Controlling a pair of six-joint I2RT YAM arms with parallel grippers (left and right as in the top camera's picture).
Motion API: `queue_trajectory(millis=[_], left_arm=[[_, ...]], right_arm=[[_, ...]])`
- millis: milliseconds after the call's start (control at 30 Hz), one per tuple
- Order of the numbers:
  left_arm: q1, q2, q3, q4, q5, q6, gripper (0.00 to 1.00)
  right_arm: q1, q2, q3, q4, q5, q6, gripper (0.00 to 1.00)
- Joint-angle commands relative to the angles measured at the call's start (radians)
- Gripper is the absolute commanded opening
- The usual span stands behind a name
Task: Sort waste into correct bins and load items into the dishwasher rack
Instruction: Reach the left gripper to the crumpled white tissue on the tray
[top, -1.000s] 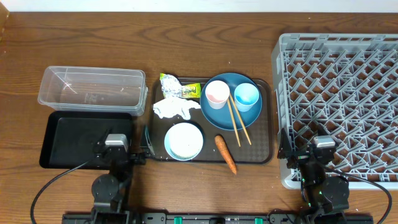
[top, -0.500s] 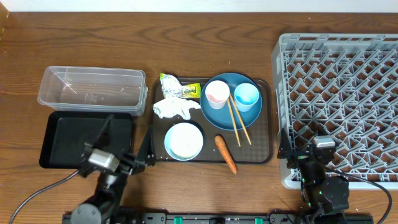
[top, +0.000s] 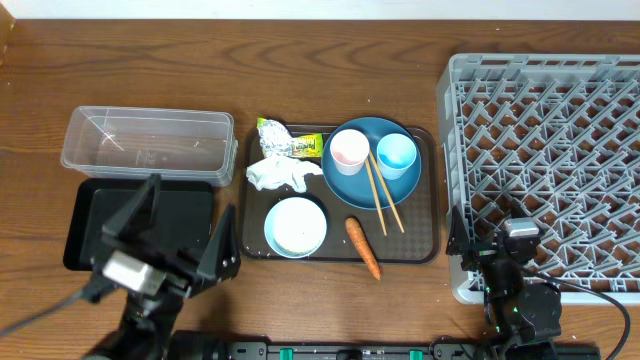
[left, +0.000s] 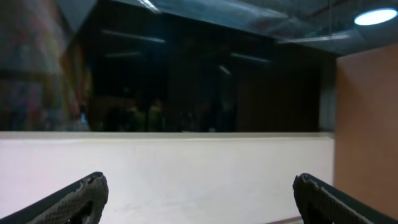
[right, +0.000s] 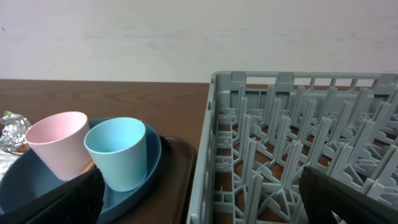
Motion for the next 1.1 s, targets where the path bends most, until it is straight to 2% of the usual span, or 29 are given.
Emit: queue_trajectory(millis=[0, 200, 433, 533, 733, 833, 900, 1067], left_arm=[[0.000, 0.128, 0.115, -0.052, 0.117, -0.005, 0.98], [0.000, 0.433, 0.395, -0.312, 0.344, -0.021, 0.98], [-0.010, 0.675, 0.781, -0.806, 0.345, -0.039, 0.98], [-0.010, 0.742, 0.882, -1.003, 0.344, -0.039, 0.98], [-0.010, 0.766, 0.896, -1.294, 0.345, -0.051, 0.98], [-0.010, 0.768, 0.895, -1.391, 0.323, -0.050, 0.98], [-0.010, 0.769, 0.888, -1.426, 0.260, -0.050, 0.98], [-0.010, 0.774, 0.875, -1.423, 0.246, -0.050, 0.98]], right_arm=[[-0.016, -0.006, -0.001, -0.005, -0.003, -0.012, 0.99], [-0.016, -0.006, -0.001, -0.005, -0.003, -0.012, 0.99], [-0.016, -0.006, -0.001, -0.005, -0.003, -0.012, 0.99], [-0.016, -0.006, -0.001, -0.005, -0.003, -0.012, 0.99], [-0.016, -0.006, -0.001, -0.005, -0.003, -0.012, 0.99], [-0.016, -0.006, -0.001, -0.005, -0.003, -0.012, 0.99], [-0.016, -0.006, -0.001, -0.005, -0.003, -0.012, 0.99], [-0.016, -0.006, -0.001, -0.005, -0.003, -0.012, 0.99]])
